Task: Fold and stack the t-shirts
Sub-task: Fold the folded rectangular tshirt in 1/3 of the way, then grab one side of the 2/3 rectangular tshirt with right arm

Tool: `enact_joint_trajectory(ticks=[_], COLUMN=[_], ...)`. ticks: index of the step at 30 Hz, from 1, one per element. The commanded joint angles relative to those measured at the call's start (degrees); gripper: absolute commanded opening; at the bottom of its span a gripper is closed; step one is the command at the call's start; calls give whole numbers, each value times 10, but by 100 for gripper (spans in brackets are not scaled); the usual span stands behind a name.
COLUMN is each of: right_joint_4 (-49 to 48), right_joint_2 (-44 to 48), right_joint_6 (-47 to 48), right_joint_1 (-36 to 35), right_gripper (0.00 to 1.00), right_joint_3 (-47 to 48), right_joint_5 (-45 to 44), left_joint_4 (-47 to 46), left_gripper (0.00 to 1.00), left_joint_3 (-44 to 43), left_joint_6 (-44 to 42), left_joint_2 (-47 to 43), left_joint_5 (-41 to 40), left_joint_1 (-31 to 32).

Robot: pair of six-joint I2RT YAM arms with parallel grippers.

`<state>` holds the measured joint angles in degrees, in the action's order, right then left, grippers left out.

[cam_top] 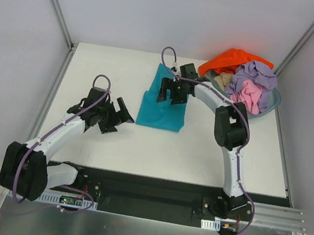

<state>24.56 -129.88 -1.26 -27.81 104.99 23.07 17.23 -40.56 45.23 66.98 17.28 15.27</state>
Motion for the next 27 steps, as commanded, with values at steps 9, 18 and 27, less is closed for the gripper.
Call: enact_joint_trajectory(ticks=[9,18,27], right_joint_4=[37,-48,17], right_joint_2=[240,466,390], right_joint_6=[152,370,534], right_joint_1=[-16,-37,-130], right_gripper=[97,97,97], right_joint_3=[-76,-274,-265], right_joint_5=[-20,-74,-116], left_joint_4=[36,75,133], left_gripper=[99,99,99], left_joint_3=[-32,-23,-22], left_joint_6=[-9,-12,-17], left_joint_2=[-33,-86,-146], left_joint_5=[-41,-91,-169], left_joint_1=[-4,-10,-24])
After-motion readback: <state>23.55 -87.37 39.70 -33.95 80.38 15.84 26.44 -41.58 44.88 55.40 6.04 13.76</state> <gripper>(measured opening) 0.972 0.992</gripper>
